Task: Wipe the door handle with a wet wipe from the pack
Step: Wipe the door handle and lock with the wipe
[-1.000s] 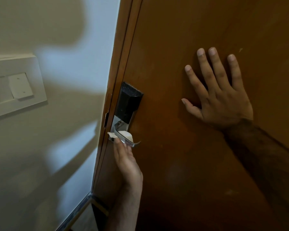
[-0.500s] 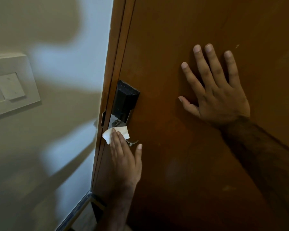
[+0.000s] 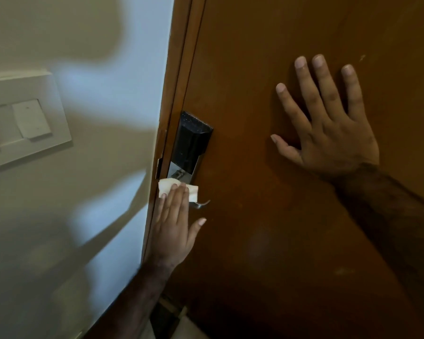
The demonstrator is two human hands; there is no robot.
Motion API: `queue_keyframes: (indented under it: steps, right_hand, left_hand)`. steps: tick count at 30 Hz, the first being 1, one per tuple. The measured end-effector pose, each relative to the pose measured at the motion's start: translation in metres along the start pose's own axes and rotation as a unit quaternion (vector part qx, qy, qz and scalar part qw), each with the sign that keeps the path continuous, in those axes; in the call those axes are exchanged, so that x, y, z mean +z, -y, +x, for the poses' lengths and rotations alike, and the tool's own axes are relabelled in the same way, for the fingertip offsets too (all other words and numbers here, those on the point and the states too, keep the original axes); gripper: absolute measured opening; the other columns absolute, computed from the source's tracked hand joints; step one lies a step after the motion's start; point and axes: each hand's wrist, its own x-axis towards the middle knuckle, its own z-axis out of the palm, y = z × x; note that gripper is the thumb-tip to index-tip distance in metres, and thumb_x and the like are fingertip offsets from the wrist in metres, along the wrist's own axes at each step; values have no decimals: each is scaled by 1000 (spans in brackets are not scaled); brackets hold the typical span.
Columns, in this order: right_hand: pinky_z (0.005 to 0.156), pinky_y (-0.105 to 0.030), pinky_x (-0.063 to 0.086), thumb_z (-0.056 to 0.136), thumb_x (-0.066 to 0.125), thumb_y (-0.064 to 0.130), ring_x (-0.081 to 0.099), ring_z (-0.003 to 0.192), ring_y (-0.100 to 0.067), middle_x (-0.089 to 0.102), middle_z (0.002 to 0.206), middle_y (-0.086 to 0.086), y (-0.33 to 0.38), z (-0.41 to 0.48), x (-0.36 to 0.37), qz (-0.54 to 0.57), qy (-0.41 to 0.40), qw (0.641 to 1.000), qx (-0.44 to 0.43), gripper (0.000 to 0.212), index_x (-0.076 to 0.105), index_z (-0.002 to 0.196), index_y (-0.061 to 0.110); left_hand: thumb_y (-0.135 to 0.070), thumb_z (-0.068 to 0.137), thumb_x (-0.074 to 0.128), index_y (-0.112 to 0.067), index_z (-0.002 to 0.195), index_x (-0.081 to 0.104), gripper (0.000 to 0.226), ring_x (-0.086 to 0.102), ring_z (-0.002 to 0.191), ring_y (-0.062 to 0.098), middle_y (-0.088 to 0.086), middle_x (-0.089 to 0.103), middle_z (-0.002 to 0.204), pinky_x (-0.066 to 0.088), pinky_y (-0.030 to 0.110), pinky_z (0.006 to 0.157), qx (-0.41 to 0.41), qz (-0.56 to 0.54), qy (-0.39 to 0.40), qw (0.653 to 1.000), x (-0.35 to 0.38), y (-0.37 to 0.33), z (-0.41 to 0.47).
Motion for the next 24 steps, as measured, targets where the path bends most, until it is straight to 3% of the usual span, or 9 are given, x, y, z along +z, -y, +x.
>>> queue_keyframes:
  steps: [4, 9, 12, 15, 19, 21, 24]
  right_hand:
    - [130, -65, 6, 109, 25, 63, 1, 164, -44, -2, 177, -25, -1, -1, 0, 1, -1, 1000, 1, 84, 2, 172, 12]
    - [131, -66, 6, 109, 24, 62, 0, 164, -43, -4, 177, -24, 1, -1, -2, 3, 4, 1000, 3, 83, -1, 172, 13]
    - [130, -66, 8, 109, 26, 62, 1, 164, -44, -2, 177, -25, 1, 1, -3, 4, 1, 1000, 2, 84, 2, 172, 12]
    - [130, -66, 7, 109, 26, 62, 1, 164, -44, -2, 177, -25, 1, 0, -2, 2, 4, 1000, 2, 84, 2, 172, 12]
    - [130, -66, 6, 109, 25, 62, 1, 164, -44, -2, 177, -25, 0, 0, -2, 2, 1, 1000, 1, 84, 2, 172, 12]
    - [130, -65, 5, 109, 25, 61, 1, 163, -44, -2, 177, -26, 0, 0, -2, -2, 0, 1000, 1, 83, 2, 172, 12]
    - [130, -66, 5, 110, 25, 61, 2, 163, -45, -1, 177, -26, 1, -1, -2, -1, -1, 1000, 1, 82, 3, 172, 11]
  left_hand:
    - [-61, 103, 42, -3, 155, 44, 77, 37, 154, 30, 13, 42, 164, 23, 50, 129, 109, 36, -6, 993, 5, -5, -10]
    - [-59, 105, 35, -4, 159, 34, 77, 25, 159, 28, 13, 32, 169, 19, 51, 130, 2, 24, -11, 1000, -2, 16, 12]
    - [-61, 103, 37, -3, 158, 37, 80, 27, 158, 30, 13, 31, 169, 12, 45, 132, 57, 21, -18, 998, 10, -4, -4]
    - [-63, 102, 41, -3, 157, 37, 82, 31, 157, 32, 14, 32, 168, 29, 52, 126, 109, 62, -3, 992, 24, -16, -26]
    - [-65, 101, 41, 2, 160, 29, 90, 24, 158, 35, 20, 25, 170, 29, 55, 126, -5, 53, -8, 999, 24, -16, -13]
    - [-65, 101, 36, 1, 163, 17, 93, 15, 161, 34, 19, 13, 173, 27, 55, 127, -96, -2, -9, 995, 23, -21, -2]
    - [-71, 98, 28, -10, 165, -3, 96, 4, 162, 31, 9, -10, 176, 36, 58, 122, -194, -104, -5, 975, 26, -47, 2]
